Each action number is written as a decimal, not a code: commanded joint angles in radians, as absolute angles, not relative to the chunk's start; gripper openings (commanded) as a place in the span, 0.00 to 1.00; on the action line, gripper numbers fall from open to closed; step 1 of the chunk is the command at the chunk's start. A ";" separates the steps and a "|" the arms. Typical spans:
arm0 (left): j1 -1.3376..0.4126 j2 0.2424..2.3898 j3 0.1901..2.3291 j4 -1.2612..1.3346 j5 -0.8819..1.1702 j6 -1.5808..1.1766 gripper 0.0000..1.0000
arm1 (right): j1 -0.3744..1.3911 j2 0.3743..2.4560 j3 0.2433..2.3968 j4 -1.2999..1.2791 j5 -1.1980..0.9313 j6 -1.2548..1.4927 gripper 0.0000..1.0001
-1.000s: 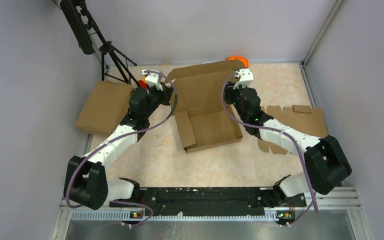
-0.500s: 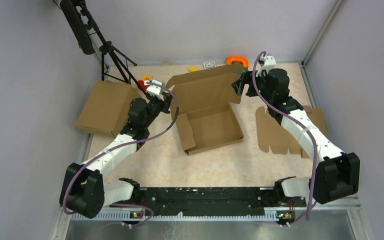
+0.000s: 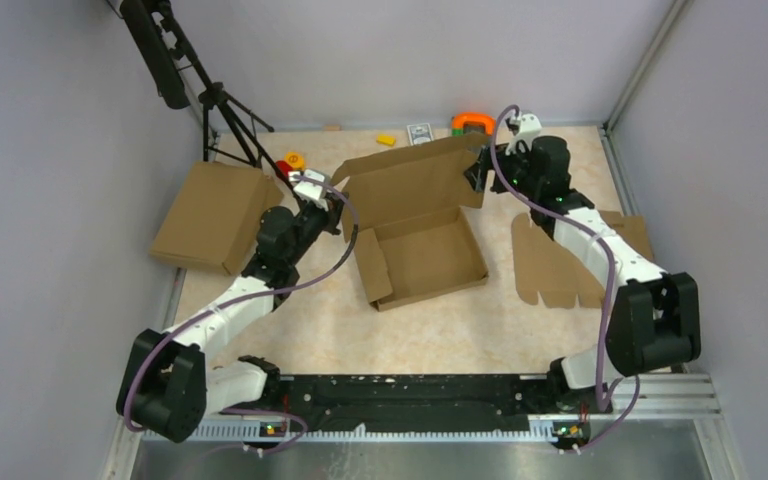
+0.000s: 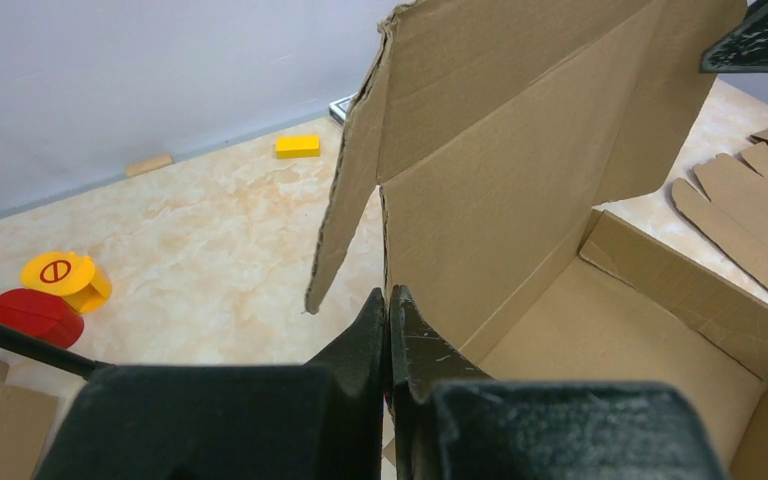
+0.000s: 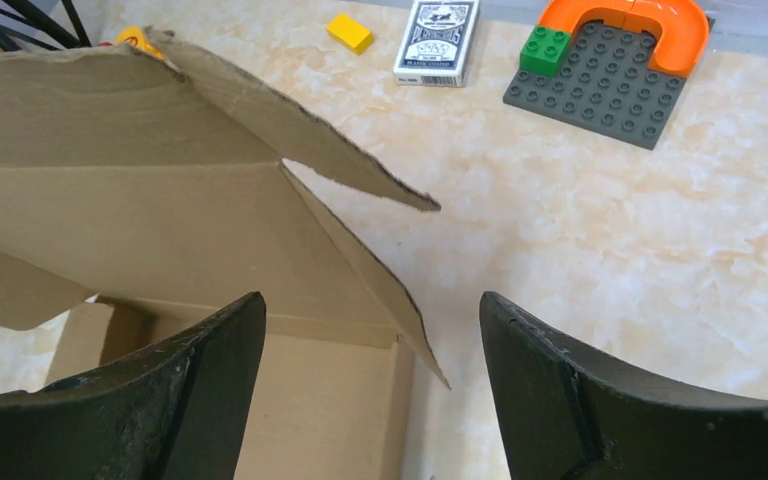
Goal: Fold the paper box
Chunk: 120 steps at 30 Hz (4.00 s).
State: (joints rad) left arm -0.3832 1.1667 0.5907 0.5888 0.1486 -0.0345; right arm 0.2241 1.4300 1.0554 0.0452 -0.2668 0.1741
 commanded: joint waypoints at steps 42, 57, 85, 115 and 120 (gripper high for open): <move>-0.485 1.188 0.543 0.664 -0.323 -0.727 0.00 | 0.506 1.276 0.765 0.523 0.034 0.227 0.00; -0.484 1.253 0.745 0.443 -0.382 -0.798 0.00 | 0.517 1.325 0.837 0.489 0.083 0.186 0.00; -0.506 1.097 0.424 0.567 -0.225 -0.753 0.00 | 0.546 1.228 0.750 0.385 0.066 0.306 0.00; -0.538 1.026 0.486 0.265 -0.226 -0.585 0.00 | 0.654 1.245 0.846 0.132 0.251 0.521 0.00; -0.538 1.047 0.488 0.267 -0.206 -0.574 0.00 | 0.722 1.253 0.782 0.186 0.360 0.584 0.00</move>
